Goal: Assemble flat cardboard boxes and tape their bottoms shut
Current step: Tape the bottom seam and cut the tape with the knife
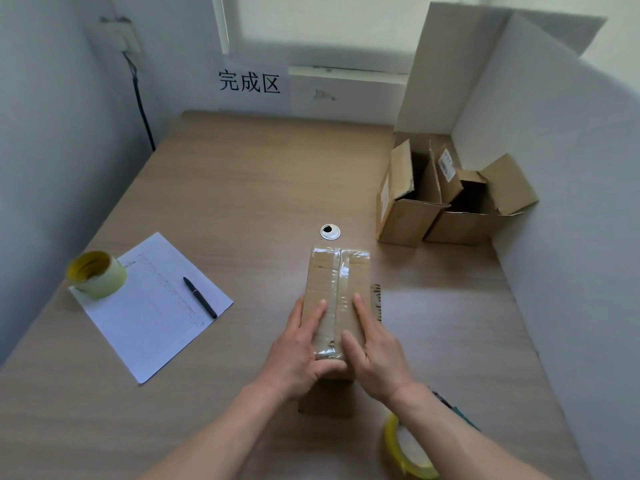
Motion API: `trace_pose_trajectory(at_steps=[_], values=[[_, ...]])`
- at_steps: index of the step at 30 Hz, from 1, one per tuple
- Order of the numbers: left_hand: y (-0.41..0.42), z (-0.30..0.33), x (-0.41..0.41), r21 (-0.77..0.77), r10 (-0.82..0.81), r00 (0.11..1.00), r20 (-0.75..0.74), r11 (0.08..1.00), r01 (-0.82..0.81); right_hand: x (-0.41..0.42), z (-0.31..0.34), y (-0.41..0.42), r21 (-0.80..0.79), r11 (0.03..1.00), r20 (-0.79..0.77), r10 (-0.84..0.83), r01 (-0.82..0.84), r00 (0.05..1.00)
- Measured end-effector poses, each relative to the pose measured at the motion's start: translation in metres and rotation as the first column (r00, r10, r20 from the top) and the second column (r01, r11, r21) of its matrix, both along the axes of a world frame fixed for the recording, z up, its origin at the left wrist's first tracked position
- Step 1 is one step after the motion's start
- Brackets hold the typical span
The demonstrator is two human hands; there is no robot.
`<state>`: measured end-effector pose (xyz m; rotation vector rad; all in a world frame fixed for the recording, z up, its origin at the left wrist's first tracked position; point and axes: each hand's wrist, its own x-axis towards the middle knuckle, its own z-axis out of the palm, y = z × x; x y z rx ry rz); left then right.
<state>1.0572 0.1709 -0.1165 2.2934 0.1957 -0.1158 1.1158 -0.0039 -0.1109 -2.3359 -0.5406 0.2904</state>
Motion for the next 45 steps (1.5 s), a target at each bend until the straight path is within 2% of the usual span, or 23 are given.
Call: trace_pose_trajectory(at_steps=[2,4,5,7,9,10,15,19,25,29,31,33,35,38,39,41,43,45], values=[[0.005,0.000,-0.002,-0.061,-0.033,0.999,0.003,0.998,0.033,-0.003,0.000,0.003,0.057,0.997,0.012,-0.059,0.058,0.998],[0.005,0.001,-0.003,-0.163,0.048,0.997,0.064,0.986,-0.037,-0.007,0.000,0.006,0.143,0.984,-0.028,-0.108,0.111,0.994],[0.001,0.001,-0.004,-0.167,0.119,0.989,0.092,0.981,-0.102,-0.009,0.000,0.008,0.185,0.973,-0.054,-0.131,0.139,0.990],[-0.013,0.005,0.003,-0.008,0.222,0.968,0.116,0.975,-0.223,-0.011,0.001,0.009,0.230,0.957,-0.092,-0.157,0.175,0.983],[-0.022,0.014,0.017,0.181,0.263,0.962,0.069,0.945,-0.271,-0.011,0.003,0.010,0.228,0.958,-0.103,-0.151,0.171,0.983],[-0.023,0.019,0.026,0.227,0.284,0.959,0.024,0.932,-0.281,-0.011,0.004,0.010,0.222,0.961,-0.104,-0.145,0.165,0.984],[-0.003,0.027,0.068,0.243,0.346,0.928,-0.140,0.920,-0.306,-0.009,0.006,0.008,0.167,0.975,-0.094,-0.133,0.147,0.987],[0.014,0.027,0.102,0.269,0.198,0.963,-0.182,0.952,-0.145,-0.006,0.000,0.004,0.180,0.974,-0.130,-0.114,0.136,0.985],[0.030,0.019,0.149,0.301,0.300,0.951,-0.075,0.916,-0.265,-0.005,-0.004,0.004,0.200,0.968,-0.135,-0.125,0.150,0.983],[0.032,0.017,0.158,0.132,0.498,0.866,-0.044,0.862,-0.489,-0.007,0.000,0.006,0.216,0.964,-0.145,-0.126,0.156,0.981],[0.034,0.017,0.143,0.003,0.554,0.827,-0.093,0.831,-0.557,-0.004,0.001,0.006,0.195,0.968,-0.227,-0.113,0.159,0.967],[0.028,0.018,0.105,-0.123,0.488,0.845,-0.219,0.845,-0.520,0.004,0.001,0.002,0.158,0.971,-0.364,-0.111,0.178,0.925],[0.018,0.021,0.057,-0.230,0.371,0.846,-0.383,0.849,-0.477,0.017,0.002,-0.001,0.144,0.961,-0.532,-0.127,0.237,0.837],[0.015,0.038,0.032,-0.360,0.253,0.819,-0.515,0.803,-0.475,0.030,0.017,0.006,0.159,0.954,-0.651,-0.094,0.256,0.754],[0.018,0.049,0.032,-0.426,0.222,0.830,-0.512,0.773,-0.470,0.034,0.029,0.013,0.205,0.946,-0.674,-0.050,0.252,0.737],[0.034,0.072,0.041,-0.577,0.192,0.894,-0.405,0.705,-0.413,0.047,0.056,0.023,0.333,0.906,-0.688,0.043,0.262,0.725],[0.054,0.091,0.047,-0.729,0.228,0.938,-0.261,0.591,-0.346,0.064,0.077,0.026,0.489,0.794,-0.703,0.113,0.362,0.703],[0.065,0.100,0.042,-0.800,0.260,0.932,-0.252,0.487,-0.352,0.076,0.083,0.022,0.541,0.676,-0.758,0.135,0.500,0.638]])
